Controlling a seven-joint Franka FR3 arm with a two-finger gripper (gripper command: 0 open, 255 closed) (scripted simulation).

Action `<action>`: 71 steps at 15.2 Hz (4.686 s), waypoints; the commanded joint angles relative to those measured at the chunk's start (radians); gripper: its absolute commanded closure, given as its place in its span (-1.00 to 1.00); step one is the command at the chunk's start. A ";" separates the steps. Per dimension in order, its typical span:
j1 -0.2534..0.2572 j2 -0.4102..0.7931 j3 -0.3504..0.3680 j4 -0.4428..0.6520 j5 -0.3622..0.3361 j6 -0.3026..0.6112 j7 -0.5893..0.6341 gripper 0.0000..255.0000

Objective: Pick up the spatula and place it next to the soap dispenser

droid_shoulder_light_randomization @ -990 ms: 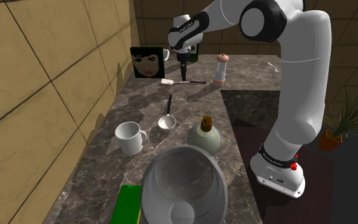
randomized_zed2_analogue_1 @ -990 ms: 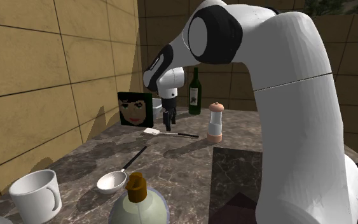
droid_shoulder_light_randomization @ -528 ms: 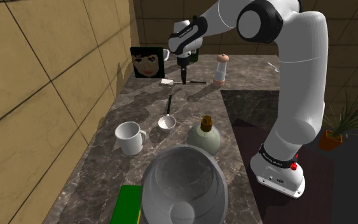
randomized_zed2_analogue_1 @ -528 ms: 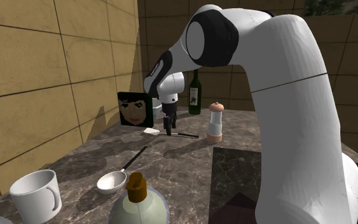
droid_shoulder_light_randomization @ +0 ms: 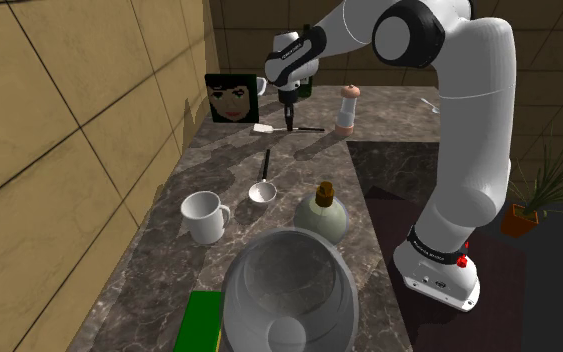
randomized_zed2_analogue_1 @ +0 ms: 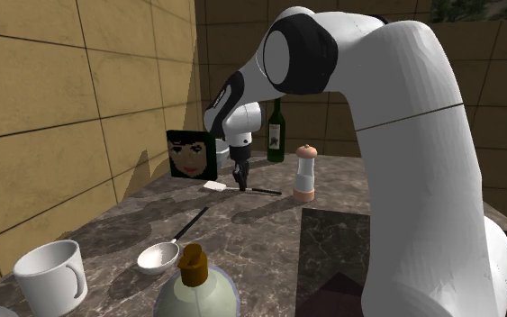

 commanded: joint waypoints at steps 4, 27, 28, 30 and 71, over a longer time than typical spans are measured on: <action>0.000 0.000 0.000 0.000 0.000 0.000 0.000 1.00; 0.006 -0.093 -0.012 0.157 -0.027 -0.247 0.008 1.00; 0.006 -0.095 -0.012 0.167 -0.028 -0.260 0.008 1.00; 0.006 -0.099 -0.013 0.189 -0.029 -0.285 0.008 1.00; 0.207 -0.671 0.169 -0.201 -0.119 -0.471 0.400 1.00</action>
